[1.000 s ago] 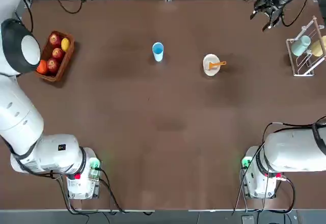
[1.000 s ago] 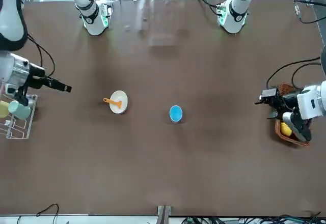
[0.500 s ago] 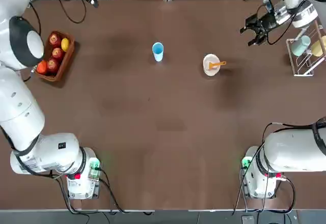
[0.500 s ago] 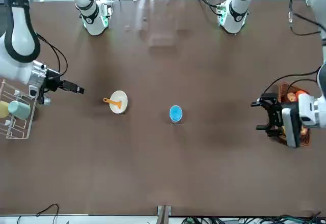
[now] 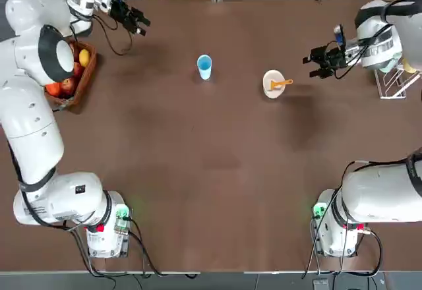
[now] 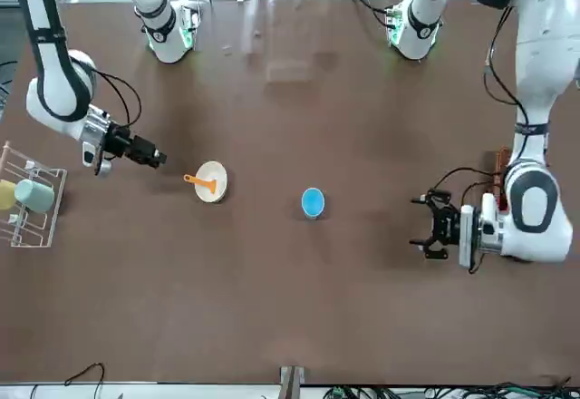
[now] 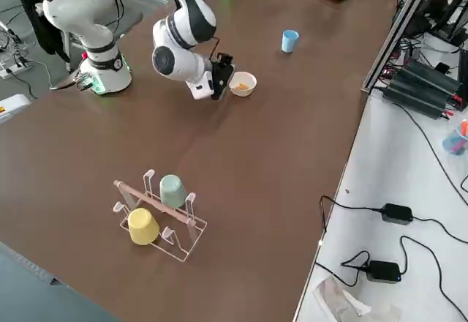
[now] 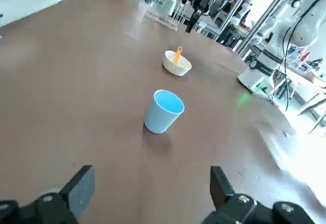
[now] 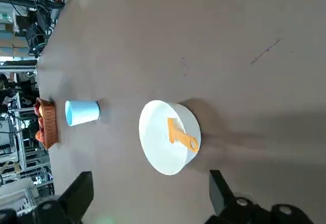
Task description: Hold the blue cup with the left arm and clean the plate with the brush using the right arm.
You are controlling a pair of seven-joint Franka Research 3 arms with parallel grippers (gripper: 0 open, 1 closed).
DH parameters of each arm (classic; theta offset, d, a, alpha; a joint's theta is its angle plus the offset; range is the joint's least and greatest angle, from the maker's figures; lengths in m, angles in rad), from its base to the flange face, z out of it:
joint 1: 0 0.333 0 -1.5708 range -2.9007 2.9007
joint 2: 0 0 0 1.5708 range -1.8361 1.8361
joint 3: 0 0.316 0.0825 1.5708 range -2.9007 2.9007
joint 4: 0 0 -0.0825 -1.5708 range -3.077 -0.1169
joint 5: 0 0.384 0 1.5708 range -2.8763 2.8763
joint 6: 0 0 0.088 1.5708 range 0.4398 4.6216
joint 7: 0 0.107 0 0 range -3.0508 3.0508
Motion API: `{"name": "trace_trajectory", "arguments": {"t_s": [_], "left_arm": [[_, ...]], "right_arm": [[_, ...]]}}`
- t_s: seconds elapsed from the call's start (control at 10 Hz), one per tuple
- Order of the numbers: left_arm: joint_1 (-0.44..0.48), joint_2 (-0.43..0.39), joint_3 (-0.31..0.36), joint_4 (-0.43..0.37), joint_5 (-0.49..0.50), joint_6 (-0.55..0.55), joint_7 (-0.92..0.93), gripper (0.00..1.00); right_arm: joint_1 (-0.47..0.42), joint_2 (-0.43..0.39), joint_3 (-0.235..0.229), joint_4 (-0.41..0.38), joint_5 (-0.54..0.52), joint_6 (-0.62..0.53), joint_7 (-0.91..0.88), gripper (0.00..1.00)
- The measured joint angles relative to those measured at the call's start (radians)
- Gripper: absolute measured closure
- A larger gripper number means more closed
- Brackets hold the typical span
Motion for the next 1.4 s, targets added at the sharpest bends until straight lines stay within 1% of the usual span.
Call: {"name": "trace_trajectory", "arguments": {"t_s": [0.2,0.3,0.4,0.6,0.8,1.0,1.2,1.4], "left_arm": [[-0.033,0.033,-0.004,-0.049,-0.056,0.073,0.186,0.00],[-0.061,0.052,-0.005,-0.061,-0.078,0.105,0.244,0.00],[-0.091,0.073,-0.005,-0.067,-0.106,0.119,0.262,0.00],[-0.138,0.132,-0.006,-0.079,-0.174,0.125,0.316,0.00],[-0.182,0.179,-0.008,-0.079,-0.227,0.125,0.399,0.00],[-0.239,0.193,-0.008,-0.079,-0.283,0.127,0.457,0.00],[-0.279,0.194,-0.007,-0.079,-0.320,0.149,0.488,0.00],[-0.299,0.207,-0.007,-0.080,-0.350,0.158,0.534,0.00]], "right_arm": [[0.062,0.040,0.005,0.001,0.025,0.054,-0.051,0.00],[0.093,0.063,0.006,0.001,0.038,0.090,-0.096,0.00],[0.115,0.089,0.007,0.002,0.044,0.119,-0.141,0.00],[0.117,0.139,0.003,0.003,0.050,0.127,-0.218,0.01],[0.089,0.173,0.001,0.004,0.066,0.118,-0.258,0.02],[0.034,0.208,-0.001,0.009,0.149,0.008,-0.314,0.02],[-0.034,0.273,-0.003,0.013,0.236,-0.097,-0.408,0.04],[-0.045,0.315,-0.002,0.031,0.296,-0.129,-0.429,0.06]]}}
